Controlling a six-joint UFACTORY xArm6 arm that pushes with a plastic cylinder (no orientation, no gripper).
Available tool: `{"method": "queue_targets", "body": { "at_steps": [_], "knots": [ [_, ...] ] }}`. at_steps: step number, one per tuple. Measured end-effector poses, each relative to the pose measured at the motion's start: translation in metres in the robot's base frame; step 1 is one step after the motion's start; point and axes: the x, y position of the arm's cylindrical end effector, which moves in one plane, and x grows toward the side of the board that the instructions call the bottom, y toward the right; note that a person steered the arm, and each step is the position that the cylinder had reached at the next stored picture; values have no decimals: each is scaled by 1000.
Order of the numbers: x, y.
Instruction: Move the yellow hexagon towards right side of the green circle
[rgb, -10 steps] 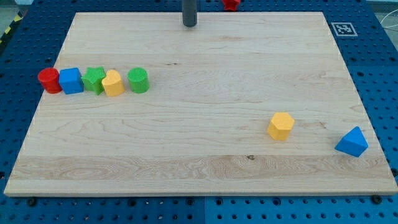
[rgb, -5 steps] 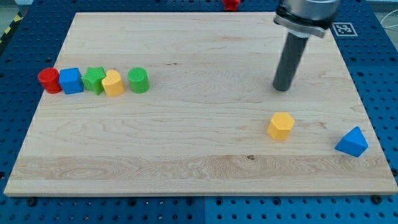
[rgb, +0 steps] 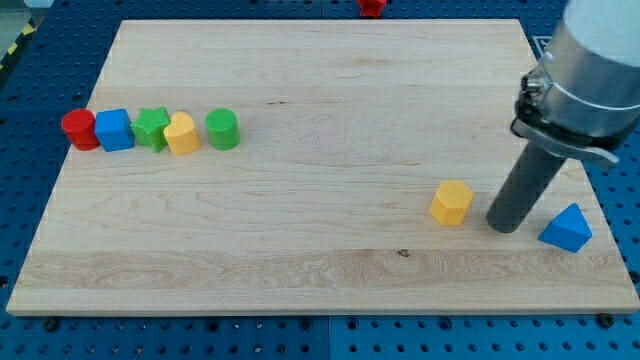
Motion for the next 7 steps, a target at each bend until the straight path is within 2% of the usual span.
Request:
{"method": "queue_targets", "body": {
  "at_steps": [3, 6, 7],
  "knots": [
    [-24, -91],
    [-31, -52],
    [-43, -63]
  ]
}}
